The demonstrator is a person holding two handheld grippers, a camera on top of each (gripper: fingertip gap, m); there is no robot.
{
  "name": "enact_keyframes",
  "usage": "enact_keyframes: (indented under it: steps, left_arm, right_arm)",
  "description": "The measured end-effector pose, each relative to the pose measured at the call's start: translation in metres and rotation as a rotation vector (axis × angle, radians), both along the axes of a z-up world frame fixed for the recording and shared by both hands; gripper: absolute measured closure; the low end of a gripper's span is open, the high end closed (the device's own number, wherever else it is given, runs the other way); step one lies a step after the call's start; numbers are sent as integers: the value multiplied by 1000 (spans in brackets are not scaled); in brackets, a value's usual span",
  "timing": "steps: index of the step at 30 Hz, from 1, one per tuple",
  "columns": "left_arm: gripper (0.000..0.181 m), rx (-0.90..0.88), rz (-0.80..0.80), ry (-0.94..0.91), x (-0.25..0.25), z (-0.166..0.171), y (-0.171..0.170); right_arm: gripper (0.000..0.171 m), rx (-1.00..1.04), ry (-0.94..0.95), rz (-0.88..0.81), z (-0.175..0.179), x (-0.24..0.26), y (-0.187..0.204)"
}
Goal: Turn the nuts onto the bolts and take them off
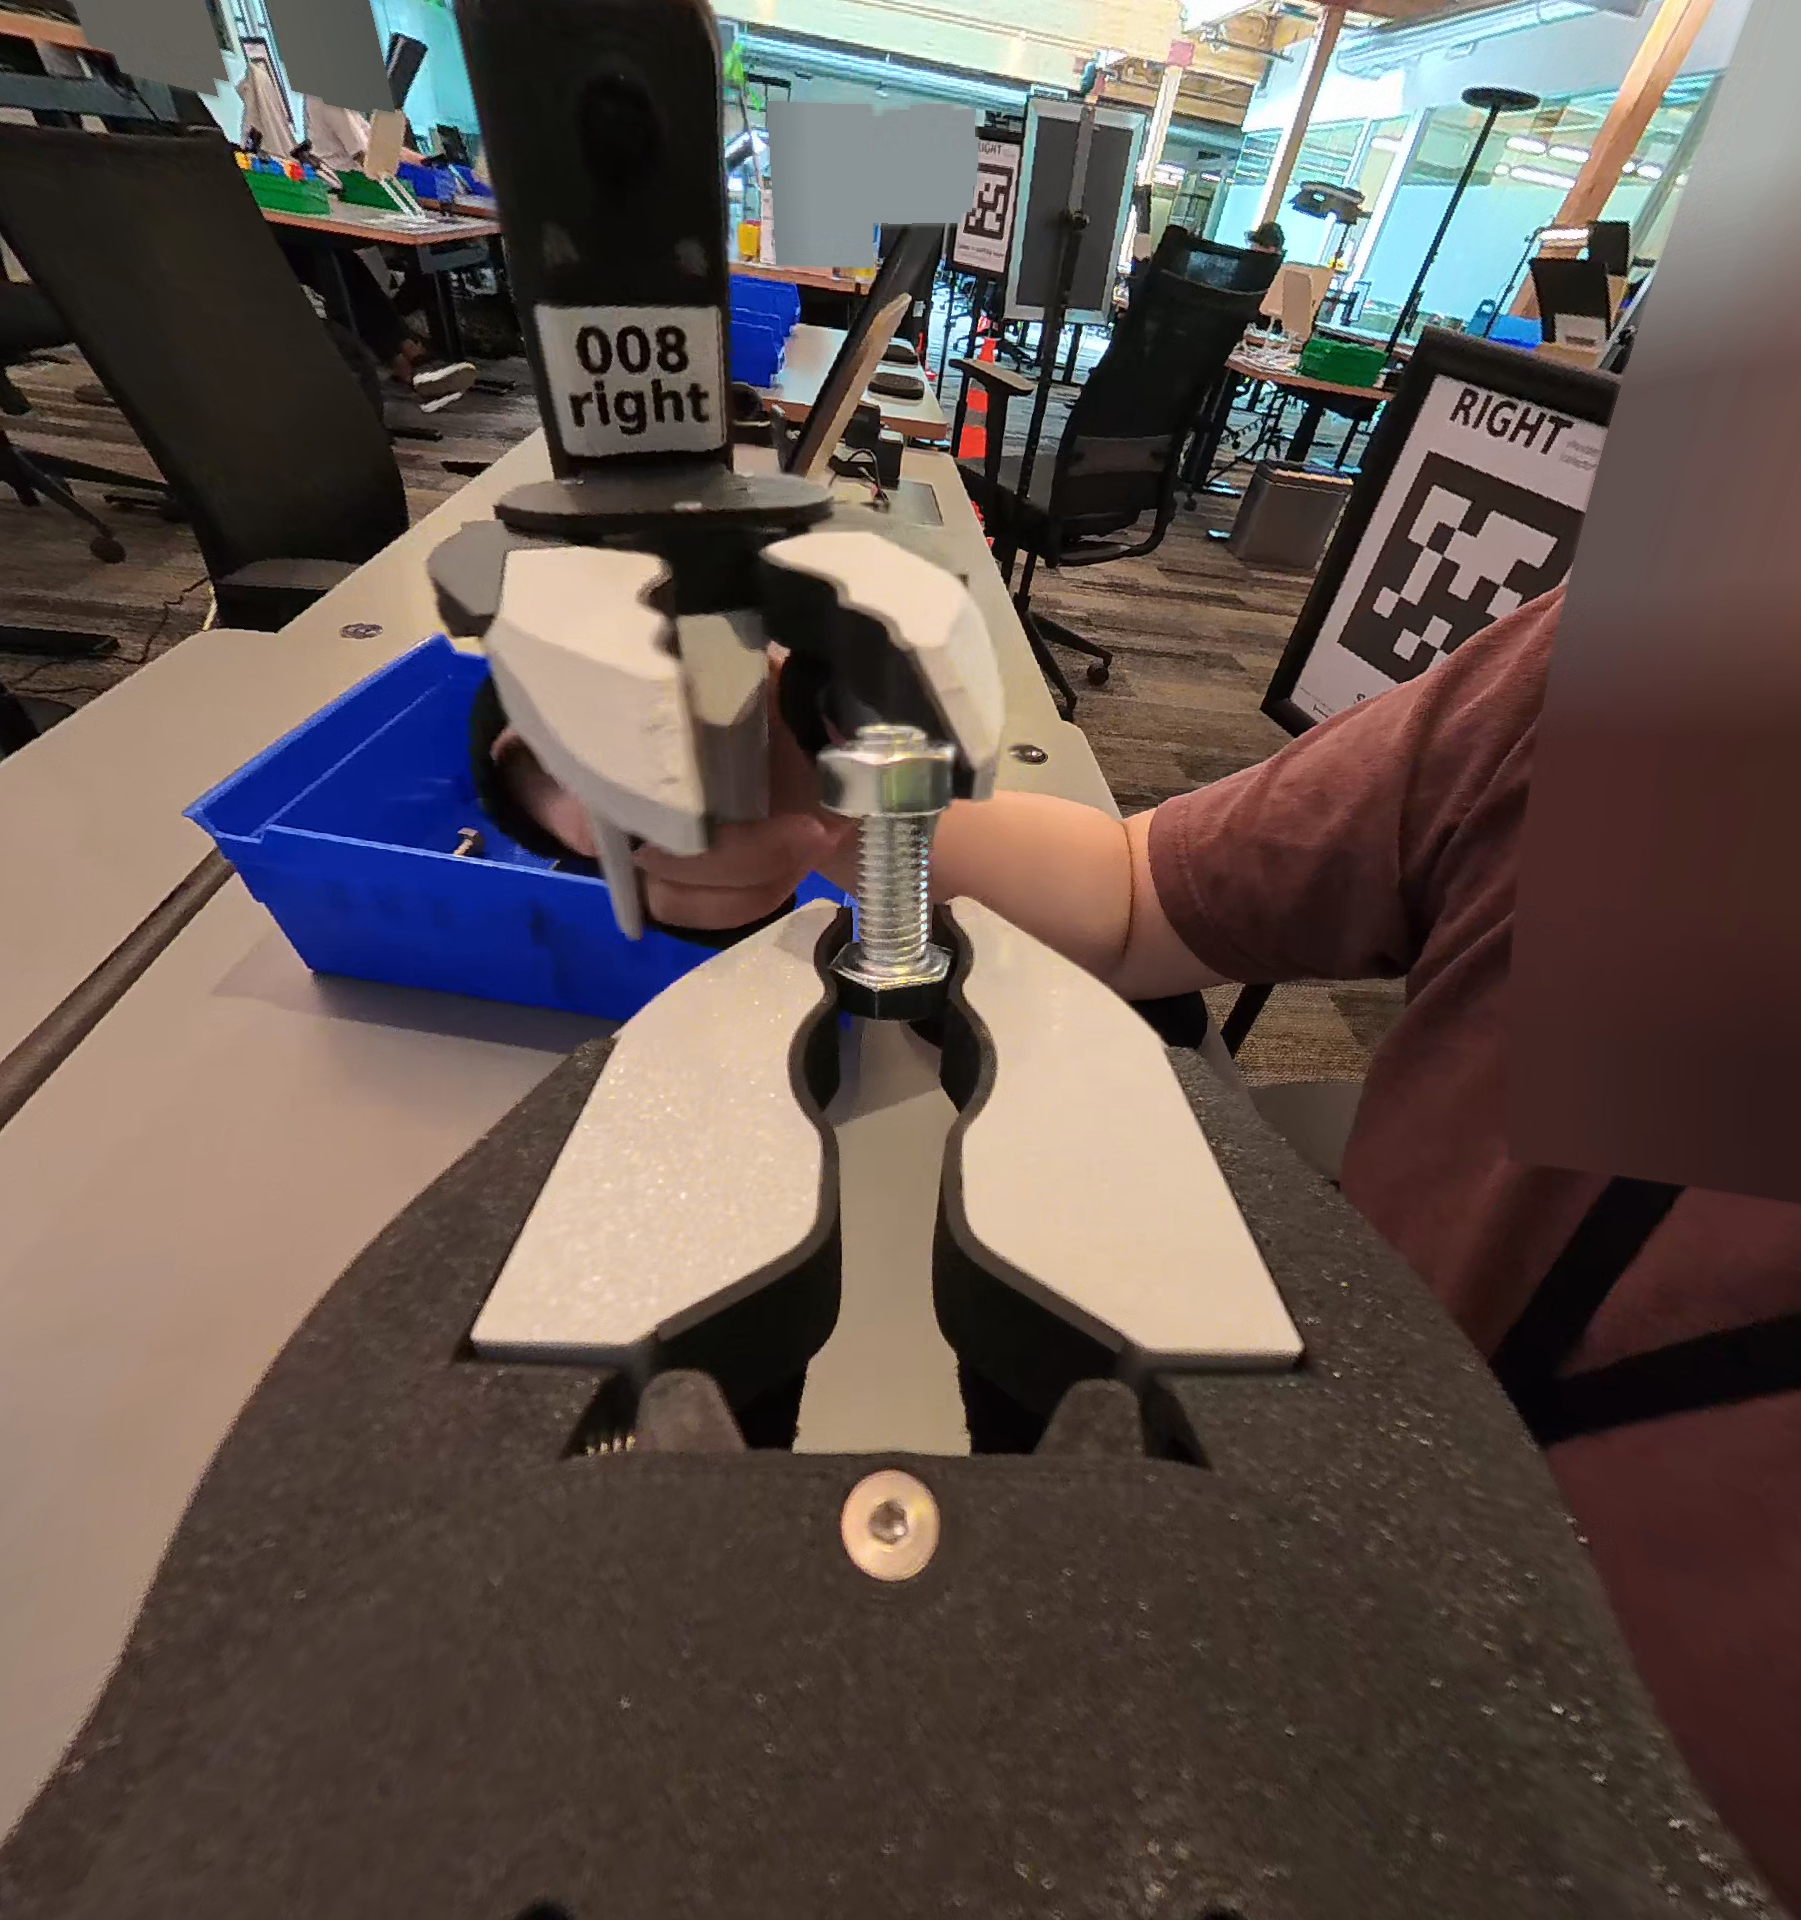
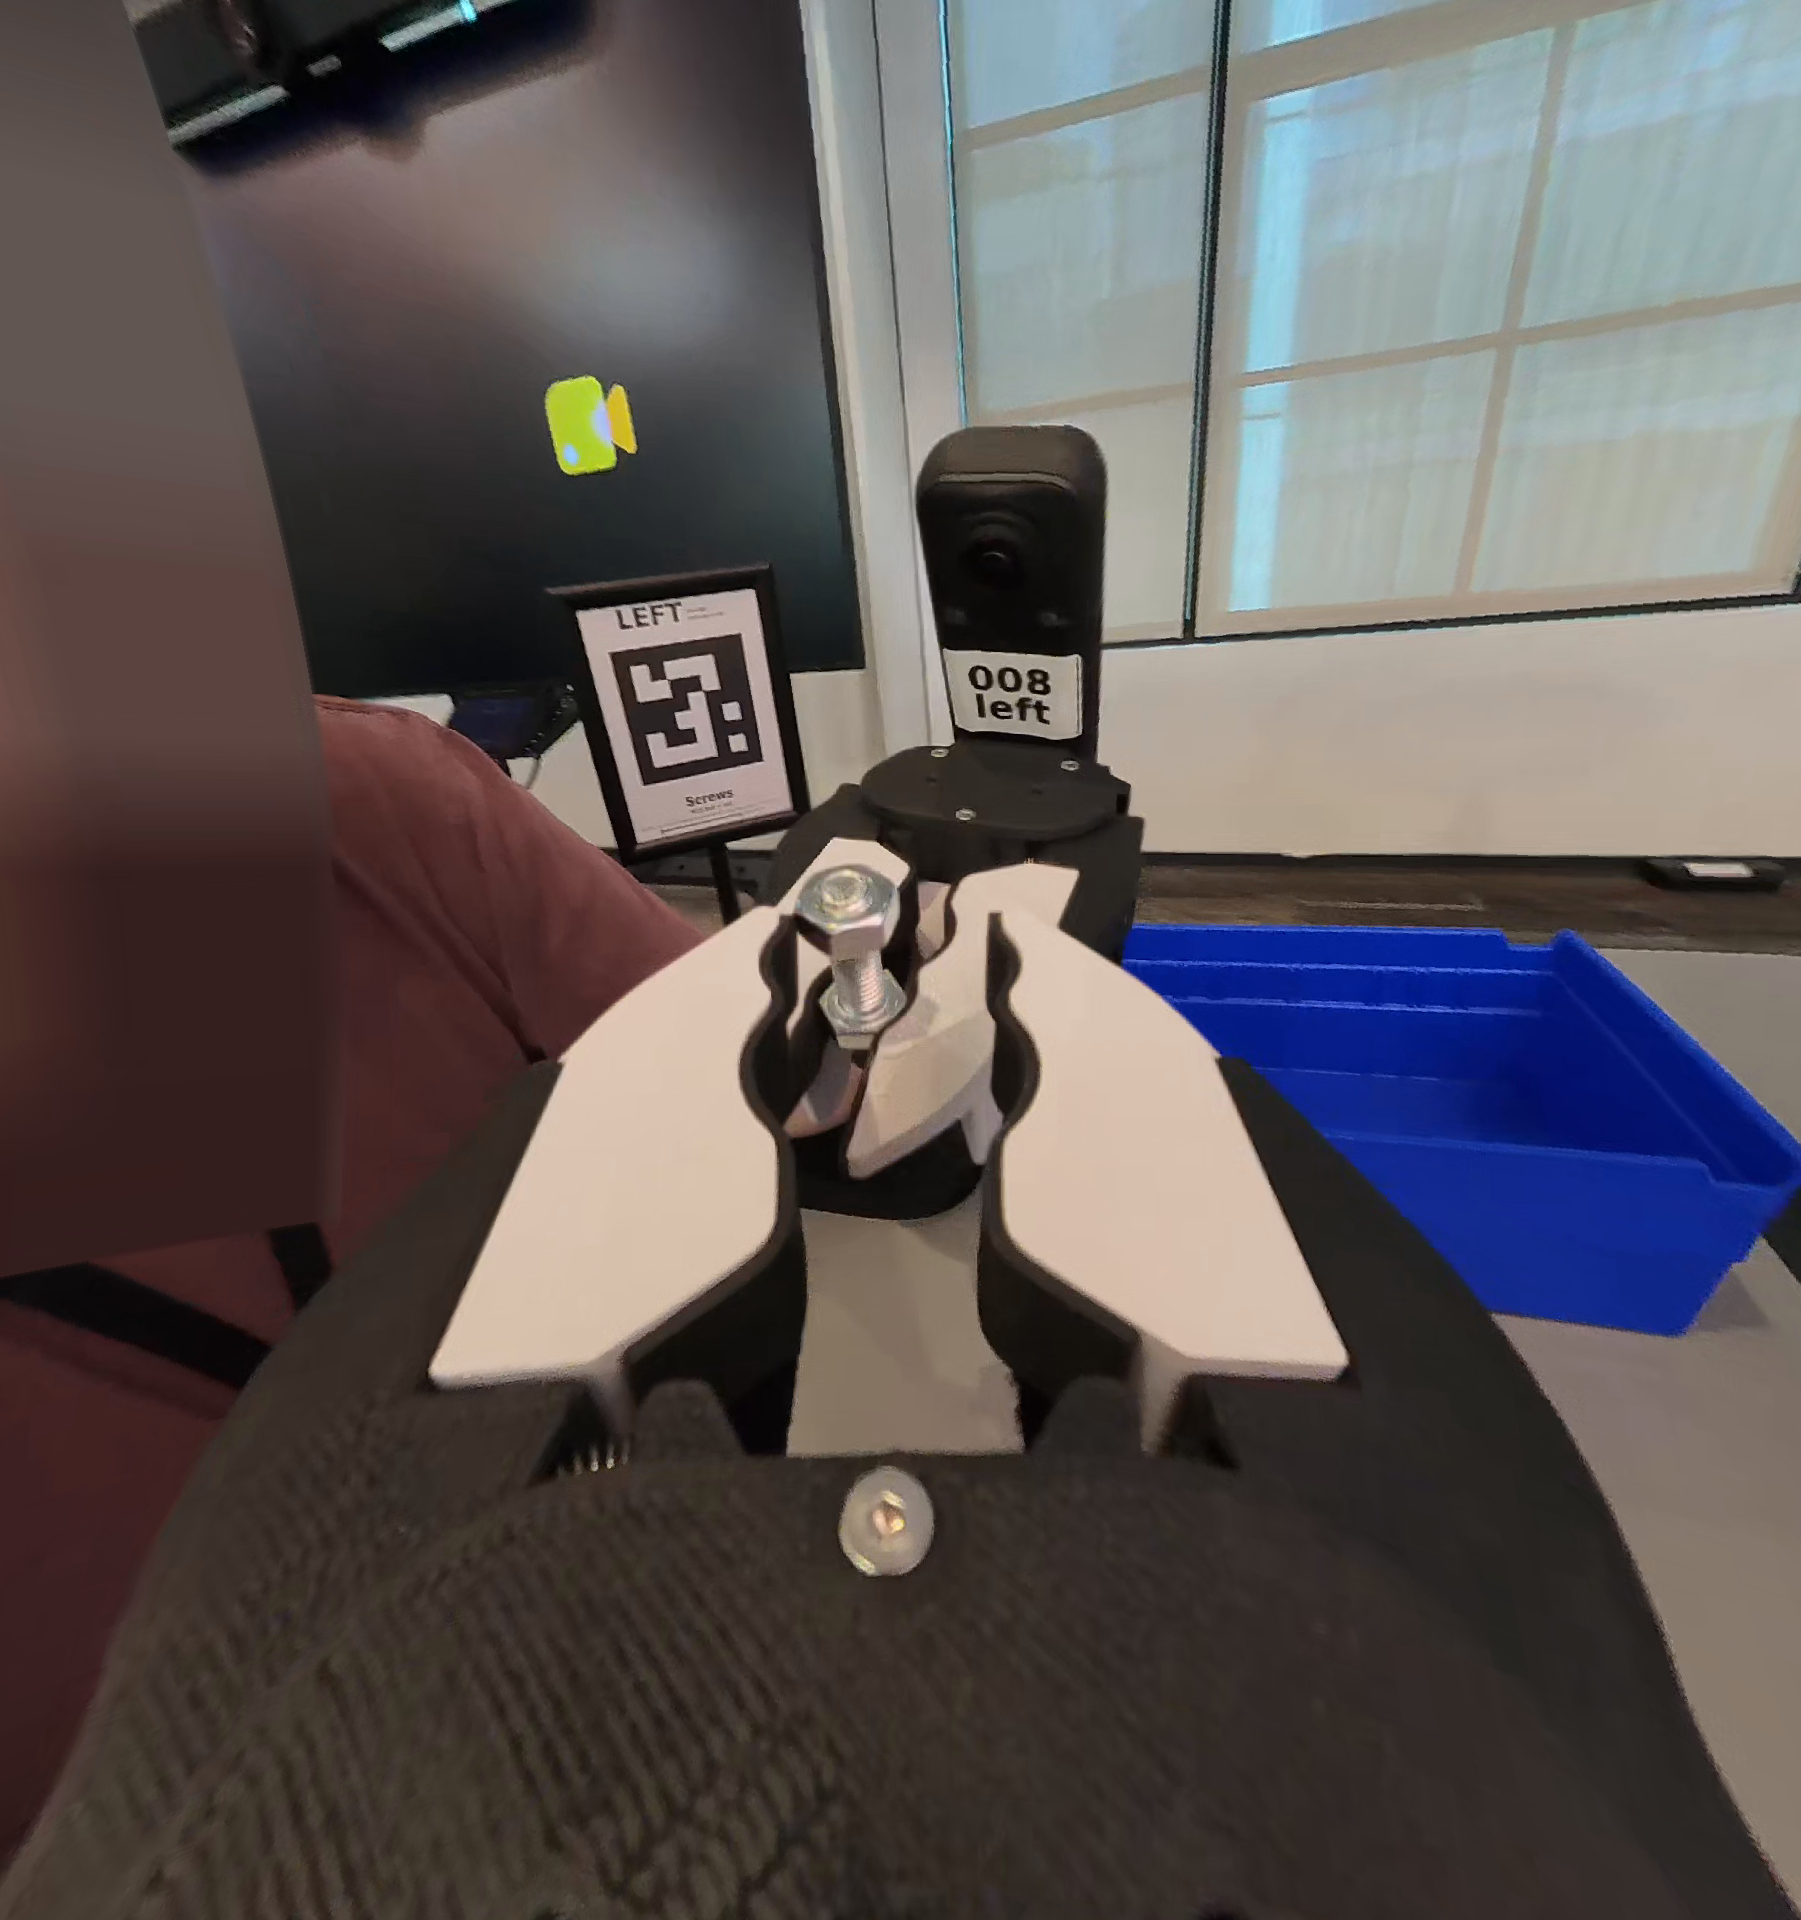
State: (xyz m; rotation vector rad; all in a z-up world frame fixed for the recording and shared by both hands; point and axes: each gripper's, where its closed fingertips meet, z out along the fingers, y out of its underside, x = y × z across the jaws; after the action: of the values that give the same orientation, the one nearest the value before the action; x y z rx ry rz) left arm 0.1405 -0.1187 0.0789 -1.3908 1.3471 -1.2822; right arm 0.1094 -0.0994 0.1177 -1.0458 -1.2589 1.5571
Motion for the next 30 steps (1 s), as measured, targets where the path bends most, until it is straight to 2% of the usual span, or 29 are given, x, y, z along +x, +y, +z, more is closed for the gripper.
enact_keyframes:
  steps: [2, 4, 9, 12, 15, 21, 24, 27, 30]
  left_arm:
    - [167, -3, 1, -4, 0, 0, 1]
    - [167, -14, -7, -12, -1, 2, -1]
    - [167, -11, 4, -4, -1, 0, 2]
    - [167, -7, -5, -1, 0, -1, 0]
    - [167, -3, -9, -7, -1, 2, -2]
    - [167, -8, 3, -5, -2, 2, 1]
    - [167, -4, -5, 0, 0, 1, -1]
    - [167, 2, -2, -4, -1, 3, -2]
    - [167, 4, 9, -2, -2, 3, 0]
  right_arm:
    - [144, -59, 5, -11, -3, 5, 13]
    - [144, -85, 11, 1, -2, 9, 16]
    - [138, 3, -1, 44, 2, 0, -10]
    - [137, -10, -3, 21, -2, -1, -2]
    - [144, -96, 24, 24, -1, 7, 13]
    - [140, -19, 28, 62, 7, 3, -11]
    - [139, -30, 30, 36, 5, 2, -4]
    - [147, -83, 34, -3, 2, 9, 15]
    - [144, -70, 45, 41, 7, 11, 4]
